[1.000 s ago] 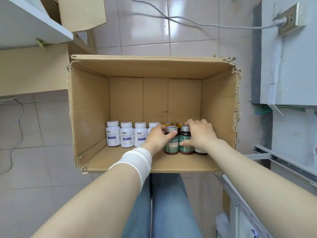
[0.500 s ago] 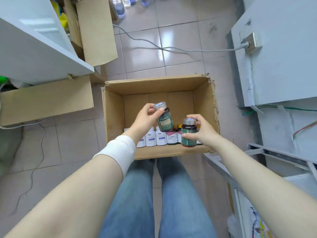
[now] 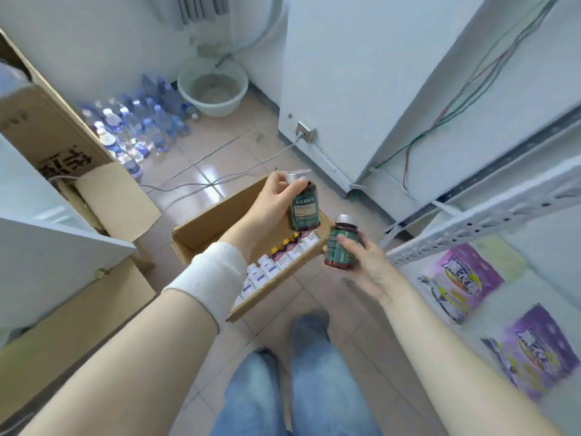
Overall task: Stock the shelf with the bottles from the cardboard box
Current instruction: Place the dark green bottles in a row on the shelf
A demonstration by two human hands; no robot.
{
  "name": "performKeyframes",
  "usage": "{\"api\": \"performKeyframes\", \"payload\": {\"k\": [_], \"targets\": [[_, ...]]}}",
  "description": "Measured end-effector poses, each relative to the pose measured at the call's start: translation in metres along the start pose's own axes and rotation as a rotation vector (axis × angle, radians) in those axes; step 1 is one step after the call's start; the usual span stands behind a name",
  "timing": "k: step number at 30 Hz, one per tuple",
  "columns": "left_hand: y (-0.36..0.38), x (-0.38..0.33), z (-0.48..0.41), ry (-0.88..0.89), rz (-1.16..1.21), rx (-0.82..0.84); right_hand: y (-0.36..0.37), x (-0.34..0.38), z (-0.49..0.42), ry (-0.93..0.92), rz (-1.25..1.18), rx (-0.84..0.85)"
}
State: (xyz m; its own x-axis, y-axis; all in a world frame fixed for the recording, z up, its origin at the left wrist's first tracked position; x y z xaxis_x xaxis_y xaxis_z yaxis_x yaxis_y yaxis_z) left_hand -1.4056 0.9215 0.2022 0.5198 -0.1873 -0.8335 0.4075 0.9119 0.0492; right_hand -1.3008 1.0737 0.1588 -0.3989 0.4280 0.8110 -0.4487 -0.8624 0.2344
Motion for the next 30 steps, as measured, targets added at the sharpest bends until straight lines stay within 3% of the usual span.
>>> {"api": "performKeyframes", "payload": {"k": [3,12,16,23,30], "targets": [[0.044,-0.013,0.036,-0.004,0.031,0.157,-0.025,0.007,0.056,-0.060,-0.137,-0.055],[0.214,-0.038,0.158,0.100,-0.029,0.565,-0.140,0.038,0.231,-0.344,-0.214,-0.150],[0.315,-0.043,0.235,0.193,-0.072,0.677,-0.220,0.042,0.329,-0.470,-0.195,-0.184],[0.496,-0.042,0.359,0.323,-0.203,0.926,-0.358,0.055,0.483,-0.679,-0.113,-0.436],[0.642,-0.029,0.423,0.396,-0.366,1.070,-0.461,0.078,0.585,-0.788,-0.208,-0.588]]}}
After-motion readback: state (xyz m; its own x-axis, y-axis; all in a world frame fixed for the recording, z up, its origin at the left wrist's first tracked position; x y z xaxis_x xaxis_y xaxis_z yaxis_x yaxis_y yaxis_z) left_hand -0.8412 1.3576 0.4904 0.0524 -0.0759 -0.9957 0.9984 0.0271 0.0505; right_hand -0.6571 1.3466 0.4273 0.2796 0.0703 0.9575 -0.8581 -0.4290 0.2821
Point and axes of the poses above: each hand's wrist, its own z-axis away from the middle knuckle, its own y-axis out of the palm, x = y × z, the point moved 1 cm from there along -z, towards the middle knuckle, and after that the axes turned 11 degrees about -y, right-handed, at the moved point
